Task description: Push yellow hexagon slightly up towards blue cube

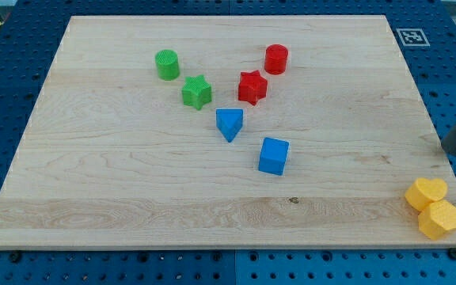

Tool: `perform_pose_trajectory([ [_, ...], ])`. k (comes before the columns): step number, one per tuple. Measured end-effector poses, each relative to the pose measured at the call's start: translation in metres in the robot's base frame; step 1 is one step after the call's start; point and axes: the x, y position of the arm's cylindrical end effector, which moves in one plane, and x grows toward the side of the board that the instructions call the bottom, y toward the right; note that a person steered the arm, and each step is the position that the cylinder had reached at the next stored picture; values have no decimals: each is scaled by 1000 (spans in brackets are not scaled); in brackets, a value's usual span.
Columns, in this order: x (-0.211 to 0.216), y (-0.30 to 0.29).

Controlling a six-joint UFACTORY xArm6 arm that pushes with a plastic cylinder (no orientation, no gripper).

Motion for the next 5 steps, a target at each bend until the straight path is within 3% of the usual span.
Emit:
perform_pose_trajectory([
  [5,33,-22],
])
